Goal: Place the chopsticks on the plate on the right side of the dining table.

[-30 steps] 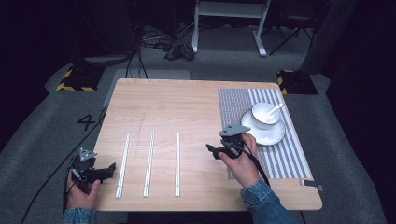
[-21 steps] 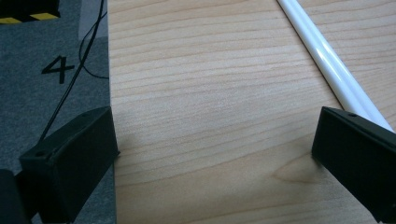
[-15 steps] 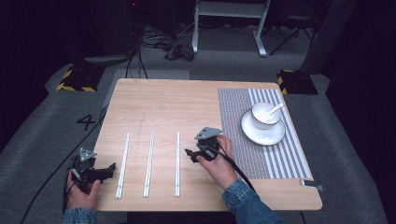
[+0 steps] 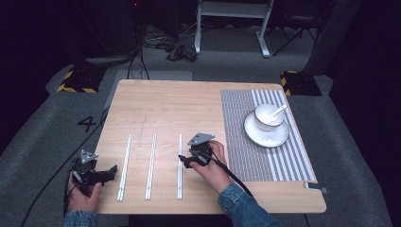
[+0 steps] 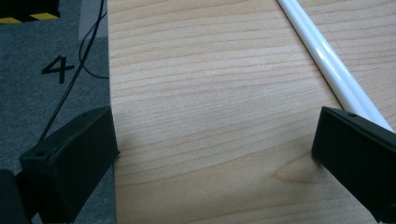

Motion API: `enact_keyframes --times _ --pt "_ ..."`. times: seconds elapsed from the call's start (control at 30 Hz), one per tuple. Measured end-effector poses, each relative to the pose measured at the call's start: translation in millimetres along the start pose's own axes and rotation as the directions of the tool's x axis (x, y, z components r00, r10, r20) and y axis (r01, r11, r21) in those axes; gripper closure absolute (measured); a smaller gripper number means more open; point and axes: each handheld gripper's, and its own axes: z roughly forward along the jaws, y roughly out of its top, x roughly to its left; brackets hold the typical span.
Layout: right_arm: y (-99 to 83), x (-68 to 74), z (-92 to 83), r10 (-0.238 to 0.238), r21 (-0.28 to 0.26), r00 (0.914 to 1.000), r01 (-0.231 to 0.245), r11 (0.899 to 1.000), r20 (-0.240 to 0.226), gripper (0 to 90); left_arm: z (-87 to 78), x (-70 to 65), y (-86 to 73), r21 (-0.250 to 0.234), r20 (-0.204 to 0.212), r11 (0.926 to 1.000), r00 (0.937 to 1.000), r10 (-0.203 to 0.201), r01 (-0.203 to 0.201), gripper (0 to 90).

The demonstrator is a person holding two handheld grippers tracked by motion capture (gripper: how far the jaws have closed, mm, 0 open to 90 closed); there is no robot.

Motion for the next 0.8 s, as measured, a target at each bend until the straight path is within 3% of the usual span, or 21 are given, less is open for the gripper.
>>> enact_keyframes --times 0.5,0.8 --pt "-7.4 11.1 12.7 -0.008 0.044 0.9999 0.008 0.999 0.008 28.9 0.0 0.0 0.0 0.000 0.000 1.0000 1.0000 0.000 0.000 0.1" --pt "-9.5 10.2 13.3 -0.010 0.056 0.9997 0.008 0.998 0.022 28.0 0.0 0.0 0.0 0.000 0.000 1.0000 1.0000 0.000 0.000 0.1"
